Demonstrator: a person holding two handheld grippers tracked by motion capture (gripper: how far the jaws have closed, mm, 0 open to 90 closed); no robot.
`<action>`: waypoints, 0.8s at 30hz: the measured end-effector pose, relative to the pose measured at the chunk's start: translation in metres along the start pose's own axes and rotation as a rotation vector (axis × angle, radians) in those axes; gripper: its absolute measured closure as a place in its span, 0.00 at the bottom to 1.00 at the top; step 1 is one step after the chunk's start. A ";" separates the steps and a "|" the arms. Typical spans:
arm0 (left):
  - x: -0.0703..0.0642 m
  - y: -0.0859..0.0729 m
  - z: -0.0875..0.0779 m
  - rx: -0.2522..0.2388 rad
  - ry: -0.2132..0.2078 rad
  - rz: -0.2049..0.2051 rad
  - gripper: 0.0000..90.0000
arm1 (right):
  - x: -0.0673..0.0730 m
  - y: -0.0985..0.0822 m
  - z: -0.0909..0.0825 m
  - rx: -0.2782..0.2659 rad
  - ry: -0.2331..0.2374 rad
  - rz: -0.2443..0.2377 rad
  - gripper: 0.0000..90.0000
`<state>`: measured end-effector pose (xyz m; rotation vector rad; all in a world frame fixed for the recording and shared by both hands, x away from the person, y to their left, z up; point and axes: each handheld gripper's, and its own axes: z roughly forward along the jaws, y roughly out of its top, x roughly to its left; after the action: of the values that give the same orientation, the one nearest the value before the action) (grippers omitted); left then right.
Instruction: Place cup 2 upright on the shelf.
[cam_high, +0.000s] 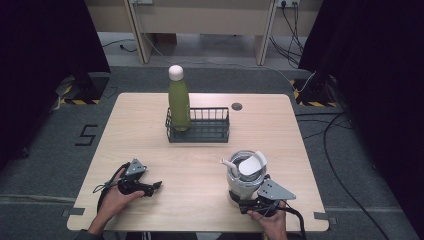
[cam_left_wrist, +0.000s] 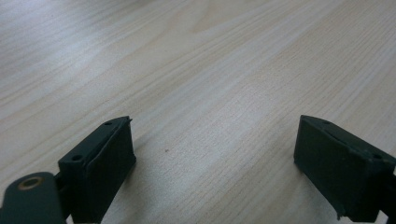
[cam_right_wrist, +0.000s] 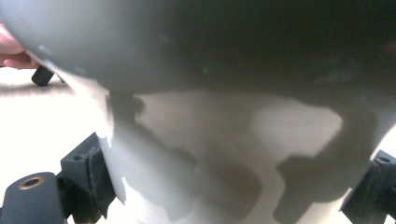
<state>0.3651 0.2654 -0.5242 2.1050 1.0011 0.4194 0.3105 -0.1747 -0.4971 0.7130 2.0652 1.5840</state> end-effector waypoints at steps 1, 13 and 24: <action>0.000 0.000 0.000 0.000 0.000 0.000 0.12 | 0.000 0.000 0.000 0.003 -0.002 0.001 0.12; 0.000 0.000 0.000 0.001 0.003 -0.001 0.12 | -0.006 0.013 0.004 -0.011 -0.020 -0.011 0.12; 0.000 0.000 0.000 0.001 0.003 -0.001 0.12 | -0.015 0.028 0.009 -0.025 -0.029 -0.022 0.12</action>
<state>0.3654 0.2650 -0.5242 2.1056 1.0045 0.4219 0.3309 -0.1714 -0.4717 0.6983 2.0227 1.5755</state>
